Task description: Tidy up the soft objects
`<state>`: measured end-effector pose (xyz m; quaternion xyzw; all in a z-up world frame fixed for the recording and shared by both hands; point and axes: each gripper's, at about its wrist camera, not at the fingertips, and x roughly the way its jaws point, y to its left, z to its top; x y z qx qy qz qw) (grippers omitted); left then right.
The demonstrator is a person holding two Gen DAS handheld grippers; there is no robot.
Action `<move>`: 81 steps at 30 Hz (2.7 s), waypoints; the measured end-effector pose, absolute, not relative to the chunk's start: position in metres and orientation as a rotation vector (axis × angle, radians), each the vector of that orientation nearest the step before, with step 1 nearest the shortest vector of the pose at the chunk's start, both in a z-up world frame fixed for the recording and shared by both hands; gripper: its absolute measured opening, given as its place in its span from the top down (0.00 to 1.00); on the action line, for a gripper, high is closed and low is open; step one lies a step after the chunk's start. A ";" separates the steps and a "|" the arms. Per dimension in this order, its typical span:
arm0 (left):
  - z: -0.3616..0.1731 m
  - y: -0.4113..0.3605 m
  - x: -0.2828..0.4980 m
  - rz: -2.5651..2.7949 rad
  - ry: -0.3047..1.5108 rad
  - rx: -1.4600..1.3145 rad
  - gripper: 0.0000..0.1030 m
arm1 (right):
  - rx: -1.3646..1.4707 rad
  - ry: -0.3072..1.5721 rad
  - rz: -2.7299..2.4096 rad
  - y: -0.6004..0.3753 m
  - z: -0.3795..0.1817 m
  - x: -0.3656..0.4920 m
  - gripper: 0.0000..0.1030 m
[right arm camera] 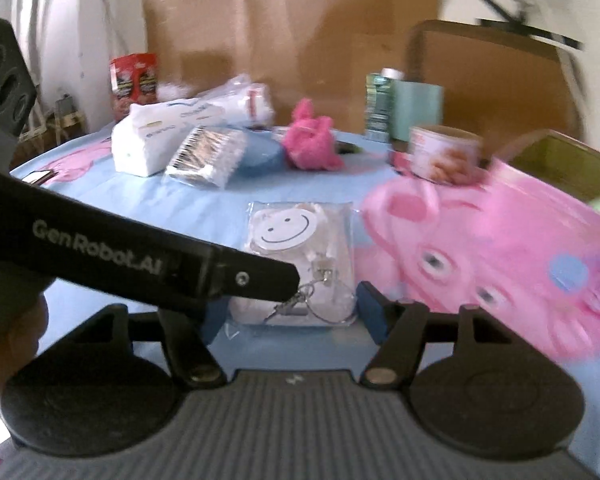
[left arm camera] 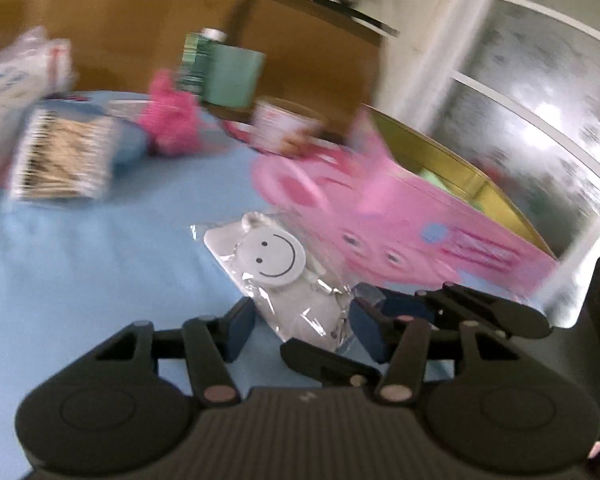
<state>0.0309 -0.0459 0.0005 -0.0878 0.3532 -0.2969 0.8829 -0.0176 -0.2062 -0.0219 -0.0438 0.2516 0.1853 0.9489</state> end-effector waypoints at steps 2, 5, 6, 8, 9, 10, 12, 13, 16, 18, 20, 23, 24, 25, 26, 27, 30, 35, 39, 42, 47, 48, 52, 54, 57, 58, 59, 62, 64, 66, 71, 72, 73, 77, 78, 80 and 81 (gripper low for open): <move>0.000 -0.063 0.023 -0.681 0.749 -0.159 0.49 | -0.079 0.499 0.329 -0.219 -0.024 -0.036 0.32; -0.002 -0.087 0.011 -0.751 0.762 -0.114 0.49 | -0.083 0.487 0.246 -0.234 -0.028 -0.059 0.32; -0.003 -0.096 0.007 -0.775 0.765 -0.095 0.49 | -0.082 0.483 0.221 -0.238 -0.029 -0.065 0.32; -0.004 -0.113 -0.001 -0.818 0.764 -0.054 0.48 | -0.069 0.476 0.168 -0.248 -0.031 -0.078 0.32; -0.004 -0.122 -0.005 -0.843 0.766 -0.031 0.48 | -0.060 0.471 0.144 -0.253 -0.032 -0.084 0.32; -0.005 -0.129 -0.007 -0.862 0.766 -0.014 0.48 | -0.053 0.467 0.118 -0.258 -0.033 -0.089 0.32; -0.005 -0.142 -0.010 -0.891 0.764 0.009 0.48 | -0.038 0.460 0.083 -0.266 -0.035 -0.094 0.32; -0.005 -0.148 -0.011 -0.903 0.766 0.014 0.48 | -0.027 0.456 0.066 -0.270 -0.035 -0.095 0.32; 0.003 -0.157 -0.016 -0.922 0.737 0.018 0.48 | -0.034 0.419 0.026 -0.274 -0.035 -0.100 0.32; 0.016 -0.159 -0.019 -0.932 0.695 0.011 0.48 | -0.068 0.355 0.008 -0.276 -0.031 -0.106 0.32; 0.030 -0.161 -0.019 -0.939 0.657 -0.002 0.48 | -0.093 0.284 -0.012 -0.278 -0.026 -0.111 0.32; 0.051 -0.172 -0.014 -0.954 0.591 0.014 0.48 | -0.119 0.184 -0.049 -0.284 -0.017 -0.110 0.32; 0.058 -0.179 -0.011 -0.955 0.572 0.027 0.48 | -0.135 0.154 -0.066 -0.286 -0.014 -0.106 0.32; 0.063 -0.187 -0.007 -0.953 0.555 0.039 0.48 | -0.146 0.134 -0.080 -0.290 -0.011 -0.102 0.32; 0.068 -0.196 -0.003 -0.953 0.537 0.047 0.48 | -0.146 0.118 -0.094 -0.295 -0.007 -0.095 0.32; 0.072 -0.204 0.003 -0.952 0.521 0.053 0.48 | -0.137 0.104 -0.108 -0.301 -0.003 -0.090 0.32; 0.081 -0.233 0.025 -0.947 0.502 0.066 0.48 | -0.105 0.085 -0.146 -0.322 0.007 -0.070 0.32; 0.079 -0.282 0.067 -0.934 0.521 0.076 0.48 | -0.037 0.114 -0.193 -0.363 0.016 -0.032 0.32; 0.069 -0.314 0.086 -0.906 0.542 0.100 0.45 | -0.025 0.158 -0.260 -0.381 0.013 -0.009 0.31; 0.059 -0.328 0.091 -0.877 0.561 0.117 0.43 | -0.023 0.230 -0.306 -0.395 0.006 0.013 0.29; 0.052 -0.321 0.080 -0.871 0.531 0.139 0.39 | 0.006 0.199 -0.330 -0.399 0.004 0.007 0.21; 0.053 -0.316 0.076 -0.868 0.515 0.141 0.39 | 0.002 0.182 -0.332 -0.396 0.004 0.002 0.21; 0.063 -0.279 0.058 -0.868 0.447 0.093 0.38 | 0.010 0.102 -0.309 -0.379 0.005 -0.016 0.22; 0.068 -0.253 0.049 -0.849 0.408 0.068 0.33 | 0.006 0.069 -0.277 -0.365 0.007 -0.026 0.22; 0.071 -0.209 0.038 -0.791 0.353 0.039 0.32 | -0.023 0.054 -0.197 -0.339 0.009 -0.029 0.22; 0.071 -0.193 0.036 -0.766 0.345 0.028 0.32 | -0.037 0.062 -0.167 -0.329 0.010 -0.029 0.22; 0.068 -0.175 0.035 -0.740 0.342 0.013 0.32 | -0.052 0.072 -0.129 -0.317 0.010 -0.028 0.22; 0.054 -0.122 0.038 -0.609 0.350 0.002 0.32 | -0.060 0.127 -0.001 -0.289 0.011 -0.016 0.25; 0.041 -0.087 0.042 -0.506 0.375 0.021 0.30 | -0.028 0.187 0.088 -0.273 0.009 -0.004 0.35; 0.030 -0.049 0.047 -0.406 0.420 0.019 0.30 | 0.002 0.270 0.168 -0.257 0.007 0.014 0.49; 0.007 0.022 0.060 -0.274 0.543 -0.086 0.32 | 0.063 0.371 0.291 -0.208 0.001 0.050 0.57; 0.003 0.029 0.063 -0.252 0.555 -0.103 0.32 | 0.064 0.372 0.300 -0.199 0.003 0.057 0.57; -0.001 0.032 0.067 -0.244 0.579 -0.132 0.34 | 0.064 0.372 0.306 -0.191 0.004 0.064 0.57; -0.003 0.042 0.076 -0.235 0.597 -0.201 0.34 | 0.133 0.394 0.311 -0.178 0.010 0.114 0.56; -0.003 0.039 0.076 -0.229 0.599 -0.188 0.34 | 0.157 0.396 0.311 -0.175 0.012 0.124 0.56; -0.003 0.033 0.076 -0.212 0.603 -0.152 0.33 | 0.189 0.406 0.320 -0.169 0.010 0.142 0.55; -0.002 0.031 0.075 -0.206 0.606 -0.134 0.32 | 0.203 0.423 0.323 -0.166 0.009 0.152 0.55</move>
